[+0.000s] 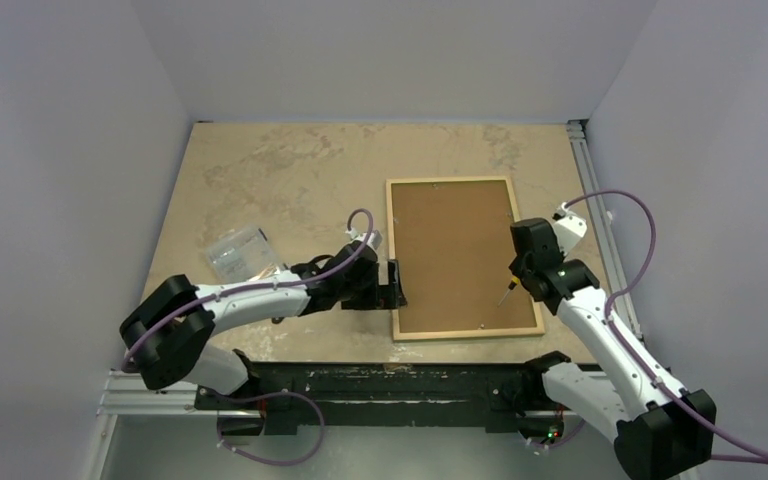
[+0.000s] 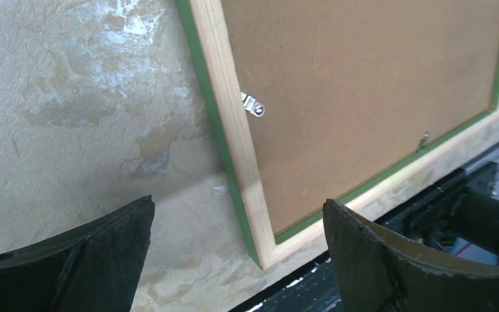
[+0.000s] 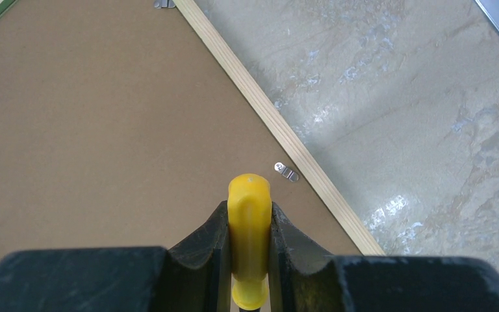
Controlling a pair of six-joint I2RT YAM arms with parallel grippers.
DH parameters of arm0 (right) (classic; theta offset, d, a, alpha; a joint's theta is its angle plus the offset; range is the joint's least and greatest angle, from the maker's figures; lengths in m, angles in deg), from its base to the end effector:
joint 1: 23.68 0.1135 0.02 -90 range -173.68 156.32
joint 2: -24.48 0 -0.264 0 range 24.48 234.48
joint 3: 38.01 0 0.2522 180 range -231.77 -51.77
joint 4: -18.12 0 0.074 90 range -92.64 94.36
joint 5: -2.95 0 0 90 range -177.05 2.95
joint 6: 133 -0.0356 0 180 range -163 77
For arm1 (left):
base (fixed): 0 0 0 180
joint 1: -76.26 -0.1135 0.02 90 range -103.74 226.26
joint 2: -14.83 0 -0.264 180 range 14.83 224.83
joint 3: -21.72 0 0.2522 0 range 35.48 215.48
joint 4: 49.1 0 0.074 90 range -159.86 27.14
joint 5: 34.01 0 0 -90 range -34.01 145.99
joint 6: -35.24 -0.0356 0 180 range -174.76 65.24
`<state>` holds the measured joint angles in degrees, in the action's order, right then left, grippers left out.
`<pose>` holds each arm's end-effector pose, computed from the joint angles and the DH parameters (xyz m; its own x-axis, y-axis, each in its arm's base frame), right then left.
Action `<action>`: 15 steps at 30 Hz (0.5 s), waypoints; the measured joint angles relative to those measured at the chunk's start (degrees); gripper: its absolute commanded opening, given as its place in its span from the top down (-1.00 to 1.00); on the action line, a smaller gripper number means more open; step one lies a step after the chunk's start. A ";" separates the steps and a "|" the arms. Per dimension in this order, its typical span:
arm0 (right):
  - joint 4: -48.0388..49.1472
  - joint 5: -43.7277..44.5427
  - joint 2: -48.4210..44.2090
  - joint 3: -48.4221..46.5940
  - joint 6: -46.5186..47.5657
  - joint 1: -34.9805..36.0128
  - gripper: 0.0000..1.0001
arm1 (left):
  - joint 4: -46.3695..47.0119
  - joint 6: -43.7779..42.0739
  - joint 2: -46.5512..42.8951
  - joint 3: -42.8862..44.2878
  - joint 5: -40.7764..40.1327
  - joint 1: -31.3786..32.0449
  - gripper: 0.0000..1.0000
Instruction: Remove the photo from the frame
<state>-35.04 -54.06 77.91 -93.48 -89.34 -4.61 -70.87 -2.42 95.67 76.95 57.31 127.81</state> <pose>0.1764 0.0405 0.2537 -0.4725 0.4787 -0.7400 0.5661 0.8084 0.1615 0.1732 -0.2195 0.1845 -0.9071 -0.1304 -0.4003 0.1220 0.8286 -0.5464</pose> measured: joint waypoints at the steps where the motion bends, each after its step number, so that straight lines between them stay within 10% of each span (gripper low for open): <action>1: -0.04 -0.22 -0.35 0.07 0.00 0.00 1.00 | -0.81 -0.79 0.83 0.46 -0.15 0.31 -0.76; 7: -0.28 -1.49 -2.21 0.66 -0.09 0.00 1.00 | -7.80 -2.43 8.72 7.78 -3.87 3.58 -0.31; 15: -0.90 -2.58 -2.45 0.76 -0.42 0.00 1.00 | -15.89 5.92 17.18 16.50 -8.17 8.46 1.00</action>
<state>-35.93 -56.64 75.46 -92.72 -89.76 -4.61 -86.76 3.50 112.85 93.45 49.14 136.27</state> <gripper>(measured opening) 0.176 0.200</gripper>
